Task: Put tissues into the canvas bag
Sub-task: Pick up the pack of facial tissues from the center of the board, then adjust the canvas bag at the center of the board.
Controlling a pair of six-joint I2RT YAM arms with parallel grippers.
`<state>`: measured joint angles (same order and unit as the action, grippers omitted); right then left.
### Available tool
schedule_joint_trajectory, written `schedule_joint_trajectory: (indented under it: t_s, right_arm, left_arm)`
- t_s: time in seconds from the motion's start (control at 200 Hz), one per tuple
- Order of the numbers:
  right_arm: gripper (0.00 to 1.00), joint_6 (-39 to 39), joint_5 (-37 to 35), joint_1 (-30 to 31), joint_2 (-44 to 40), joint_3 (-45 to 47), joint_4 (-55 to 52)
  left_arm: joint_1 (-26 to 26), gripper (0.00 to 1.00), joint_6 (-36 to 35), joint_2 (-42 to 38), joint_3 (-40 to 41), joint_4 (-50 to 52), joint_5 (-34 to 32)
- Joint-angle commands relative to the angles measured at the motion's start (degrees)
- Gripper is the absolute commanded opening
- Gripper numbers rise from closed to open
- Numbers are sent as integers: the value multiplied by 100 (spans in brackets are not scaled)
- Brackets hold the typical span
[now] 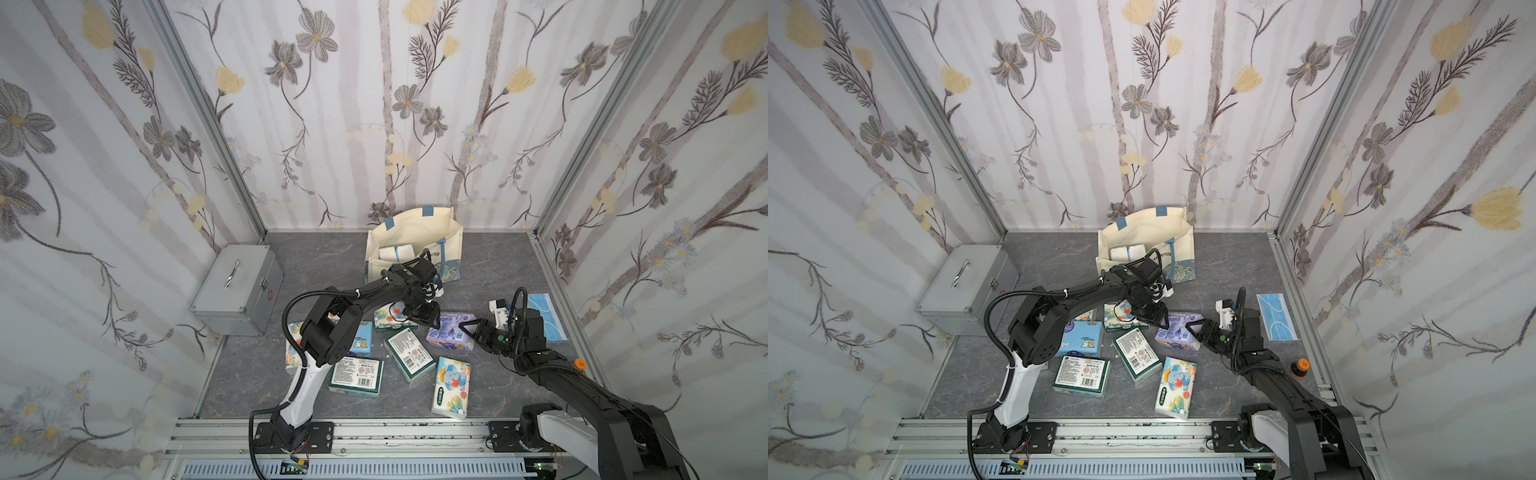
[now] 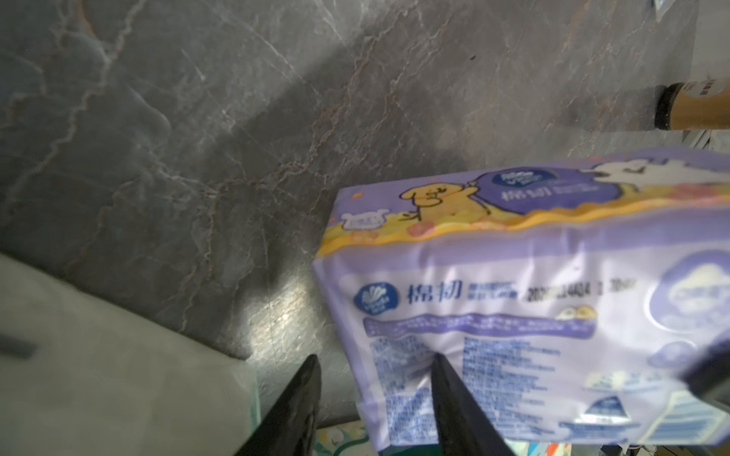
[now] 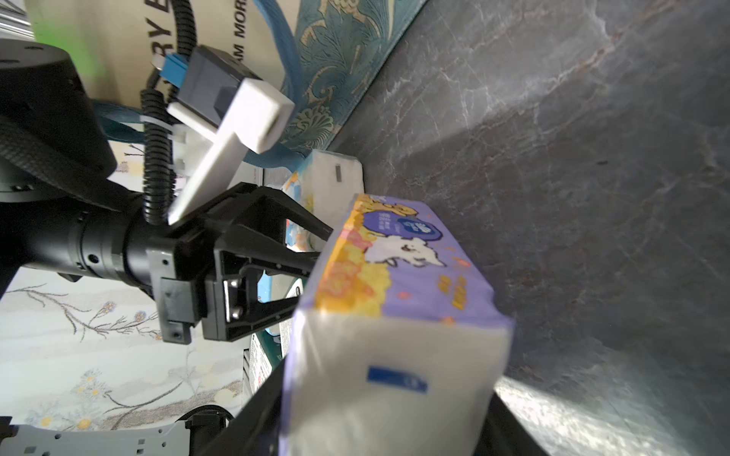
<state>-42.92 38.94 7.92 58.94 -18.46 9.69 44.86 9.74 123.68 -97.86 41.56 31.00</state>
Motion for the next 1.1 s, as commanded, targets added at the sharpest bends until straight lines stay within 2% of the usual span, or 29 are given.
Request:
schedule_joint_trajectory:
  t_s: [0.0, 0.175, 0.275, 0.355, 0.45, 0.58, 0.66, 0.73, 0.774, 0.894, 1.094]
  right_arm:
    - [53, 403, -9, 19, -381, -245, -886]
    - [46, 798, -337, -1, -845, -640, -1965]
    - [45, 989, -452, -27, -947, -912, -2461]
    - [45, 1170, -630, -41, -1024, -1239, -2812]
    - [45, 1488, -824, -54, -916, -1982, -3338]
    - [45, 1840, -936, -54, -402, -3371, -3859]
    - [45, 1892, -875, -47, 42, -4366, -3903]
    - [44, 1852, -790, -44, 488, -5165, -3890]
    - [44, 1805, -765, -11, 797, -5616, -3837]
    - [44, 1579, -743, 138, 1581, -6697, -3507]
    - [44, 1295, -936, 488, 3020, -8170, -3121]
  left_arm:
    - [21, 56, 162, -377, 190, -574, 252]
    - [1, 62, 309, -1267, 787, -1519, 783]
    - [-45, 65, 301, -1788, 1077, -1980, 1191]
    - [-132, 67, 209, -2318, 1371, -2363, 1268]
    - [-374, 69, 149, -3067, 1948, -2910, 890]
    - [-980, 66, 404, -4002, 2694, -3757, 71]
    - [-1291, 58, 317, -4340, 2808, -3584, -910]
    - [-1527, 58, 219, -4443, 2751, -3222, -1767]
    - [-1702, 59, 235, -4449, 2704, -3065, -2075]
    - [-2082, 59, 319, -4355, 2715, -3088, -2144]
    - [-2473, 62, 581, -3971, 2492, -2968, -1826]
